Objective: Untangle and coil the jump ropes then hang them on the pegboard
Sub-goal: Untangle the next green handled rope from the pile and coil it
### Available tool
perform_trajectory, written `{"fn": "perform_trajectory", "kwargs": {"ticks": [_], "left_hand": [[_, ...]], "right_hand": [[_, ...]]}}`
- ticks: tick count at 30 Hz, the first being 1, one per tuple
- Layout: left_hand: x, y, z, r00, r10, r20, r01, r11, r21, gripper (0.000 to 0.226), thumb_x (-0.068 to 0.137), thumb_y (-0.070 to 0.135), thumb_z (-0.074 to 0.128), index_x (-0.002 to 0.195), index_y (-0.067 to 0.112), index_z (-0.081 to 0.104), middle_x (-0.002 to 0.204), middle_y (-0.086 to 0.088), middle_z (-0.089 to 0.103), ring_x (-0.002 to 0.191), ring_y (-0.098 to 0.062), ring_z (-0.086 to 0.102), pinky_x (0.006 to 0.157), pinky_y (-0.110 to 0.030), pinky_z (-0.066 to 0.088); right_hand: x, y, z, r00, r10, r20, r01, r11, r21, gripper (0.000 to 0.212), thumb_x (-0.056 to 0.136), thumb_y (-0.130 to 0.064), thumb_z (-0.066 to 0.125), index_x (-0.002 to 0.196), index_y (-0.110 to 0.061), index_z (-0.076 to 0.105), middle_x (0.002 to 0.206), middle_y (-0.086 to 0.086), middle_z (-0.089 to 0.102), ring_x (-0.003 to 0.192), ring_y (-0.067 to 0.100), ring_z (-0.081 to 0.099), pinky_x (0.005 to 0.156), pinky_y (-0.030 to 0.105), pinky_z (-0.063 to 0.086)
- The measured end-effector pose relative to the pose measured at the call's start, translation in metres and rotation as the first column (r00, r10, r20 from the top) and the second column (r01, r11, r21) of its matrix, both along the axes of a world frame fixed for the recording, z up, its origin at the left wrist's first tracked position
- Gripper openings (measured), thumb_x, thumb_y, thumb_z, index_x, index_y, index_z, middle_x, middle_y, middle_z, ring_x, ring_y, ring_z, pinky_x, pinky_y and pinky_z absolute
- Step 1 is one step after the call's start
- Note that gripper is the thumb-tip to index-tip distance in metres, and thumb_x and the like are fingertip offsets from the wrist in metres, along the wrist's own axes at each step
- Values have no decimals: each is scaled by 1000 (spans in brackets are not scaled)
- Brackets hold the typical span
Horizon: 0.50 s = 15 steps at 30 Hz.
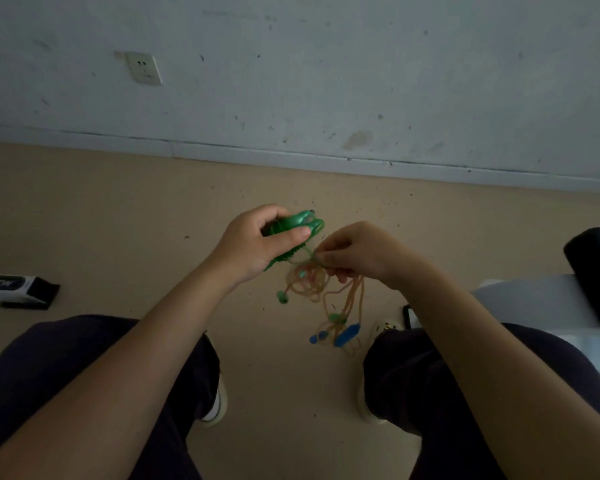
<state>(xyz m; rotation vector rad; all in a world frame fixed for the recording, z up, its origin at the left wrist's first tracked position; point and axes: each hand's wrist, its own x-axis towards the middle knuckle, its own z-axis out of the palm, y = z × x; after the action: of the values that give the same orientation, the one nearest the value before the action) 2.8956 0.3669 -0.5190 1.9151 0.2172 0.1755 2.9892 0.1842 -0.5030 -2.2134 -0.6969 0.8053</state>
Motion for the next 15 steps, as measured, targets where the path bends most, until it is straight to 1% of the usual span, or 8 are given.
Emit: {"fn": "perform_trajectory", "kwargs": {"ticks": [2,3,6,9,10,12,14,15], "left_hand": [[2,2,-1,998,16,-57,-17,1000,-20,12,90,41,72,90,29,70,83,4,73,70,-13,69,66,-35,58],[2,3,-2,996,16,-88,-19,999,-31,12,91,42,70,90,30,70,84,4,73,70,-12,70,65,-38,59],[4,4,-4,989,3,-149,-16,996,-86,11,93,44,67,90,34,69,78,15,72,63,-5,68,53,-29,56],[4,9,-2,985,-2,-172,-20,992,-127,15,92,44,68,98,31,69,79,19,72,65,-3,68,52,-25,54],[4,11,-1,987,-1,-160,-23,989,-149,17,91,44,69,99,30,69,80,19,72,67,-3,69,53,-24,54],[4,13,4,994,24,-107,-47,976,-213,19,88,43,72,98,28,69,80,16,74,68,-4,70,57,-25,55],[5,14,7,994,105,-41,-112,939,-325,17,83,38,78,93,26,71,77,9,74,68,-7,70,58,-26,55],[5,14,10,991,132,-13,-127,913,-387,17,80,35,80,91,24,72,76,7,74,68,-8,69,57,-26,54]], "right_hand": [[-1,-1,0,998,-57,-36,61,991,118,6,93,-15,64,93,-14,70,71,3,69,58,8,61,60,23,47],[-1,-2,0,997,-67,-34,71,985,154,5,94,-13,62,94,-14,67,71,1,68,59,7,61,59,20,46],[-3,-1,0,998,-56,-5,55,973,225,7,96,-7,57,98,-12,62,72,-3,65,58,3,59,55,13,43],[-3,0,1,990,-138,-4,133,939,316,6,97,-6,53,99,-11,57,79,0,65,62,7,60,55,15,43],[-3,0,2,984,-175,-15,169,922,348,7,98,-7,52,97,-14,56,82,1,65,64,9,60,56,17,43],[-2,0,4,971,-222,-85,237,879,415,9,99,-8,50,95,-16,54,83,7,65,61,13,58,54,19,42],[-2,1,5,962,-215,-170,272,836,476,8,100,-8,49,96,-14,54,80,13,60,56,13,52,50,19,39],[-2,1,5,959,-199,-204,277,819,502,6,100,-8,50,97,-12,54,76,12,57,55,12,48,49,19,38]]}}
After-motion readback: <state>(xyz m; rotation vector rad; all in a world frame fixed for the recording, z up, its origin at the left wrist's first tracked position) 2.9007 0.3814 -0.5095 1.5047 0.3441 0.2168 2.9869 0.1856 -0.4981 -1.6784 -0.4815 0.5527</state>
